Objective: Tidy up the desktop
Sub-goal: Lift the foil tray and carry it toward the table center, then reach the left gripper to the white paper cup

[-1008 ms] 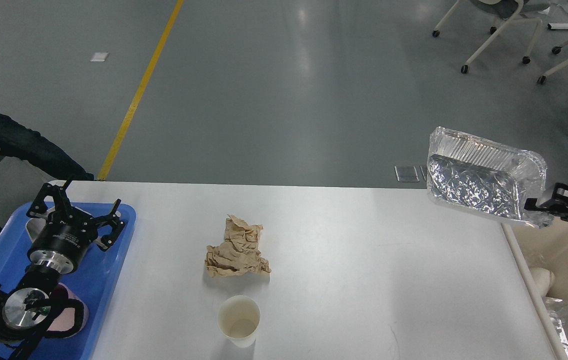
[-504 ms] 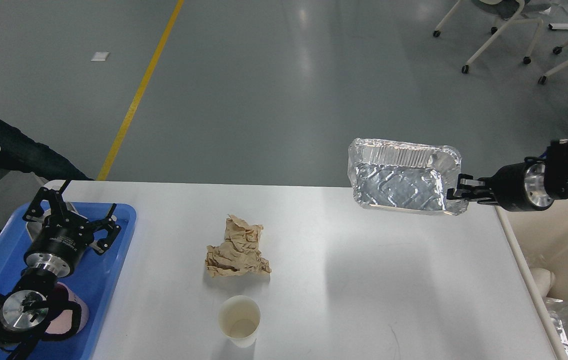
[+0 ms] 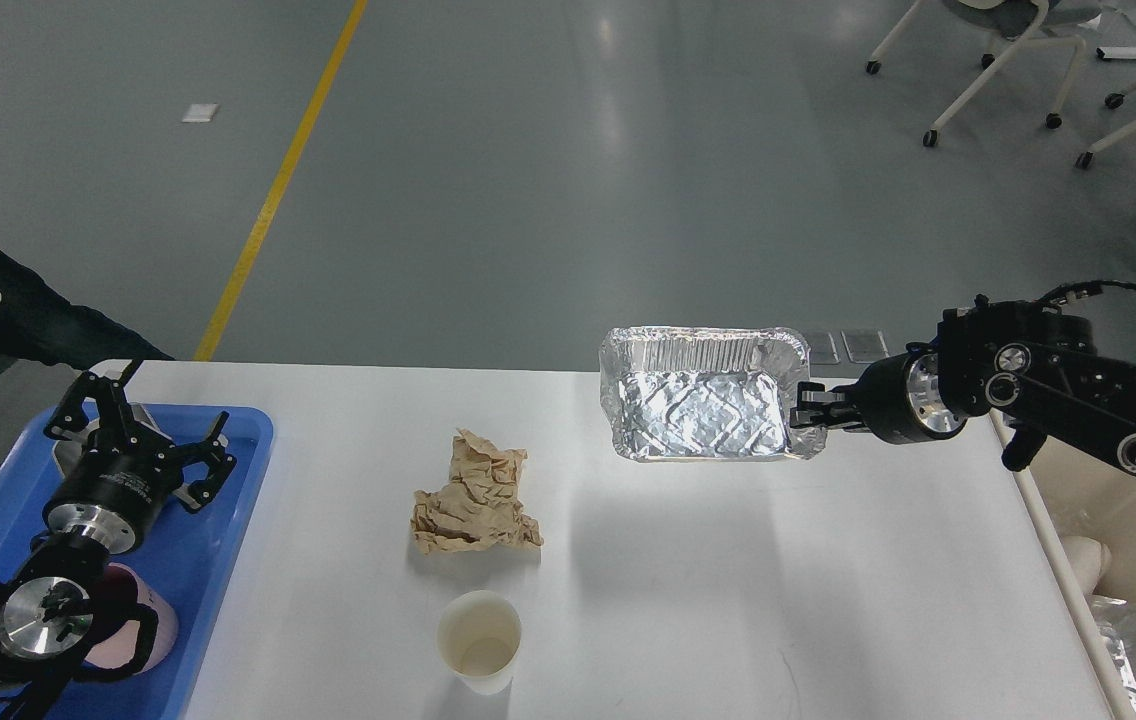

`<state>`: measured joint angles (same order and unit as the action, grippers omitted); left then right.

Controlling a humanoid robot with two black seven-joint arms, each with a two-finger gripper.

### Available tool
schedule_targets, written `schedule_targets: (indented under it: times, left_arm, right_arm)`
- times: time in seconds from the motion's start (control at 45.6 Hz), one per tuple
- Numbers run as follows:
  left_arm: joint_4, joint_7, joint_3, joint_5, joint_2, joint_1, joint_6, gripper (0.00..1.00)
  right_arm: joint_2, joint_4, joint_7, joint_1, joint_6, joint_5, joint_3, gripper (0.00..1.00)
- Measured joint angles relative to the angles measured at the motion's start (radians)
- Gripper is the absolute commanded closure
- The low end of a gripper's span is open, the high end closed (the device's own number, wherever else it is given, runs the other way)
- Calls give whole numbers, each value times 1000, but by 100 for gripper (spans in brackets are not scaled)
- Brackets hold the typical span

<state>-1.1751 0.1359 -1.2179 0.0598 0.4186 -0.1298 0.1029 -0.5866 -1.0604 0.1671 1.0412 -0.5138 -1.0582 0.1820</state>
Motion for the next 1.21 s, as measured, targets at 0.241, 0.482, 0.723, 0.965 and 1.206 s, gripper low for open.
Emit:
schedule_targets:
  times: [0.241, 0.482, 0.723, 0.965, 1.206]
  left_arm:
    - [0, 0, 25, 79, 91, -65, -20, 3]
    - [-49, -17, 159, 196, 297, -132, -62, 3]
    - [-240, -17, 430, 432, 582, -197, -190, 3]
    - [-391, -18, 617, 560, 887, -206, -231, 3]
    - [-432, -16, 716, 695, 1003, -197, -232, 3]
  right_arm:
    - [29, 22, 0, 0, 2, 0, -19, 100]
    - [32, 33, 0, 0, 8, 0, -20, 100]
    - [41, 49, 0, 0, 9, 1, -21, 100]
    - [49, 51, 0, -5, 9, 0, -21, 100]
    - [50, 52, 0, -5, 9, 0, -23, 100]
